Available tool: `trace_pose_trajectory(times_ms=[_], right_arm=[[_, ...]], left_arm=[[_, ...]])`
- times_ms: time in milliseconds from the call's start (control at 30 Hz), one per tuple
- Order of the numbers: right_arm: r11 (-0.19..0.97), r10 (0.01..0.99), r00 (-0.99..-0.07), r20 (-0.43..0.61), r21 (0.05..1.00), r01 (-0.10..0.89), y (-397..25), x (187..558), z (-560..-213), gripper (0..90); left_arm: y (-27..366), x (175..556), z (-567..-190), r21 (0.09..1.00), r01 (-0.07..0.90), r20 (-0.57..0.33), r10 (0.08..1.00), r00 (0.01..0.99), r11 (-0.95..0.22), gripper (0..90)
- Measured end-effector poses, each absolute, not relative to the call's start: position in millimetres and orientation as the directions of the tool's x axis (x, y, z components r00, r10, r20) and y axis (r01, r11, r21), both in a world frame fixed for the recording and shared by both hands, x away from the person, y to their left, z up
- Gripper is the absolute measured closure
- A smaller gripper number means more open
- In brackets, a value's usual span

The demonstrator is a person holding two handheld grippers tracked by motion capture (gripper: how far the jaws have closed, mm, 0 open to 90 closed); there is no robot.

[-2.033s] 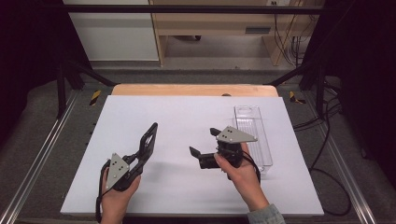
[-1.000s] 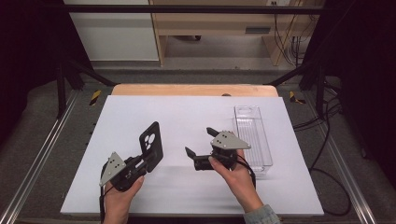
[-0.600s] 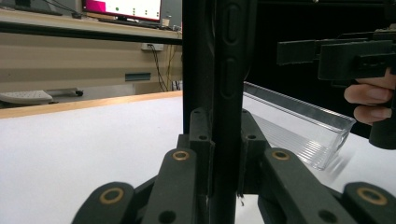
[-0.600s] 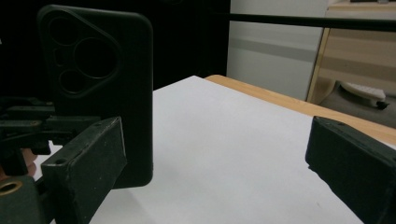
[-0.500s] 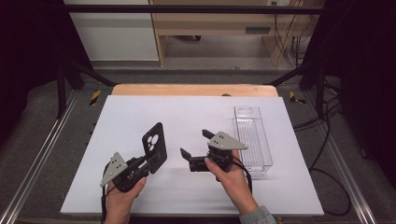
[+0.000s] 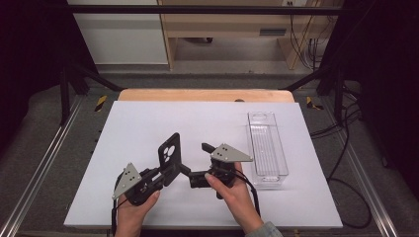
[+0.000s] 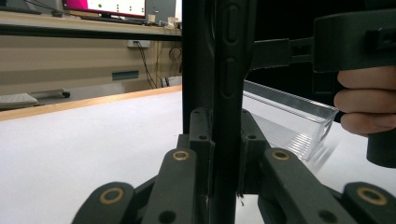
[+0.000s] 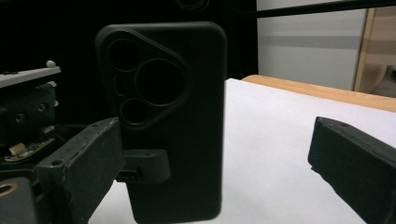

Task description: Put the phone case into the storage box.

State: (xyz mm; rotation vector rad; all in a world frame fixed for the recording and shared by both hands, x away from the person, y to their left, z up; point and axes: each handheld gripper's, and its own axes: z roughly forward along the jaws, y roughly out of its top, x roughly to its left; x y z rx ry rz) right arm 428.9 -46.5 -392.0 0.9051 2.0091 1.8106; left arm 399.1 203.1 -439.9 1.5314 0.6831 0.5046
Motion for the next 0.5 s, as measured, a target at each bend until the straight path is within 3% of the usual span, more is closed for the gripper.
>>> trace_pose_trajectory(times_ms=[500], right_arm=[[-0.022,0.591,-0.775,0.224,0.965,0.262,-40.1,423.3,-389.7,2.5]], left_arm=[[192.2,394.9,-439.5,0.993,0.12,-0.084,0.655,0.751,-0.011,80.3]])
